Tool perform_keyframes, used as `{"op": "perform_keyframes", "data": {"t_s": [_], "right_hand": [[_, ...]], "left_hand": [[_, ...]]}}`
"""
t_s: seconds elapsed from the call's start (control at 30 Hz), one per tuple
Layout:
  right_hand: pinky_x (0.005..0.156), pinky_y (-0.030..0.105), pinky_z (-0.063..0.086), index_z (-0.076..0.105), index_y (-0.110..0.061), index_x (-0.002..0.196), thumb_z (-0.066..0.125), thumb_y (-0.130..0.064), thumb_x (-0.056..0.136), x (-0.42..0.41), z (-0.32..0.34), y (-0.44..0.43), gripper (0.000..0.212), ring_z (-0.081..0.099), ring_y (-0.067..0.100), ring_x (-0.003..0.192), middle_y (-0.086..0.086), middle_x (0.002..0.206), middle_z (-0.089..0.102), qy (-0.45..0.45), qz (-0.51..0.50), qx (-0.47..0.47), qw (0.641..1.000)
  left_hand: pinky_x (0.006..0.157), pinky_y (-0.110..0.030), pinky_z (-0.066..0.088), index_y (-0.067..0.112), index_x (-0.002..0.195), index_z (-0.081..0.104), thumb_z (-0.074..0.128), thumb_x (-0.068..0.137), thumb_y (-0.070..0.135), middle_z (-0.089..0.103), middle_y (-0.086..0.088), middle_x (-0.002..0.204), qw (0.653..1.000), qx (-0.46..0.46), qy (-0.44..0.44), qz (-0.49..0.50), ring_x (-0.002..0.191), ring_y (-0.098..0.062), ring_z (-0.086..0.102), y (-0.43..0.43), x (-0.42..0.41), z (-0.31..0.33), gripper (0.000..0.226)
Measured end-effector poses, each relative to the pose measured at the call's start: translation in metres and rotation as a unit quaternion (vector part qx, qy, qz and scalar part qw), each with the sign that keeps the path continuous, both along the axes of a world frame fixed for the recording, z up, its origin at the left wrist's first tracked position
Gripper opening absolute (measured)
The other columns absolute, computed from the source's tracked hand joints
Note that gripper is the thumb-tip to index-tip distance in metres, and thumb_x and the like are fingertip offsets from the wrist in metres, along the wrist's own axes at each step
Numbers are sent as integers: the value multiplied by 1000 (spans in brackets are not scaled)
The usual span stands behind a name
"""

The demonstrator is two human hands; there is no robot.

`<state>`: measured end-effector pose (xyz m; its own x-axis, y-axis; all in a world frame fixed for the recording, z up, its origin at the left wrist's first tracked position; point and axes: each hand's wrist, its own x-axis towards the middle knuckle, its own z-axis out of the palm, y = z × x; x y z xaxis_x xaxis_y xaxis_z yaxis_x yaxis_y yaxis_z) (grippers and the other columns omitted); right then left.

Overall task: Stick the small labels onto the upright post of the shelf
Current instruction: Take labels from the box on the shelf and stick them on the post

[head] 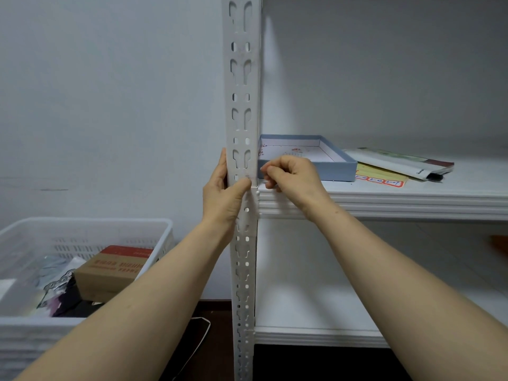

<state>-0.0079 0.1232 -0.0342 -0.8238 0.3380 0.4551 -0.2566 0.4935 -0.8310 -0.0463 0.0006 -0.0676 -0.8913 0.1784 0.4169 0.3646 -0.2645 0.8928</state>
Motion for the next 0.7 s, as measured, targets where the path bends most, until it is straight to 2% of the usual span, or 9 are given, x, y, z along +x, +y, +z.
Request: {"op": "perform_keyframes", "data": {"t_s": [0.07, 0.13, 0.23, 0.37, 0.5, 0.63, 0.7], "right_hand": [[72, 25, 50, 66, -15, 79, 51, -5, 89, 0, 0, 0, 21, 59, 10, 64, 0, 64, 62, -1, 0, 0, 1000], [72, 25, 50, 65, -19, 75, 51, -5, 89, 0, 0, 0, 24, 59, 9, 64, -1, 64, 62, 0, 1, -4, 1000], [71, 25, 49, 64, -21, 73, 52, -5, 89, 0, 0, 1, 26, 60, 10, 63, -2, 64, 62, 3, 2, -3, 1000], [72, 25, 50, 64, -22, 72, 51, -5, 89, 1, -1, 1, 26, 60, 11, 64, -1, 64, 62, 5, 3, -6, 1000], [72, 25, 50, 64, -21, 74, 51, -4, 89, 0, -1, 1, 26, 60, 10, 64, -2, 66, 62, 3, 5, -12, 1000], [64, 20, 46, 64, -20, 73, 51, -4, 89, 2, 0, 1, 26, 60, 10, 62, -1, 66, 62, -1, 13, -27, 1000], [56, 17, 45, 65, -14, 78, 50, -3, 90, 6, 2, 3, 22, 59, 10, 60, 1, 68, 62, 2, 29, -58, 998]], "left_hand": [[98, -29, 49, 25, 137, 50, 54, 79, -3, 67, 5, 120, 1000, 1, -8, -6, 107, -10, 64, -1, -1, 1, 65], [100, -26, 48, 25, 138, 49, 61, 78, 3, 64, 7, 126, 1000, 4, -16, -1, 112, -6, 61, 0, 0, 2, 66], [99, -21, 47, 24, 139, 48, 62, 79, 0, 61, 7, 131, 1000, 13, -25, 10, 114, -3, 59, 2, -1, 3, 67], [99, -28, 49, 23, 138, 50, 58, 78, -6, 63, 6, 127, 1000, 15, -17, 18, 112, -8, 62, 3, 0, 2, 68], [99, -29, 49, 22, 140, 47, 52, 79, -11, 63, 4, 128, 1000, 12, -1, 15, 113, -11, 62, 1, 1, -1, 70], [96, -23, 49, 19, 138, 50, 52, 79, -12, 64, 2, 127, 999, 25, -6, -26, 113, -10, 61, -4, -1, 2, 67], [97, -18, 46, 16, 141, 46, 55, 82, -8, 57, 4, 135, 997, 66, -32, -14, 121, -7, 55, -6, 3, 6, 64]]}}
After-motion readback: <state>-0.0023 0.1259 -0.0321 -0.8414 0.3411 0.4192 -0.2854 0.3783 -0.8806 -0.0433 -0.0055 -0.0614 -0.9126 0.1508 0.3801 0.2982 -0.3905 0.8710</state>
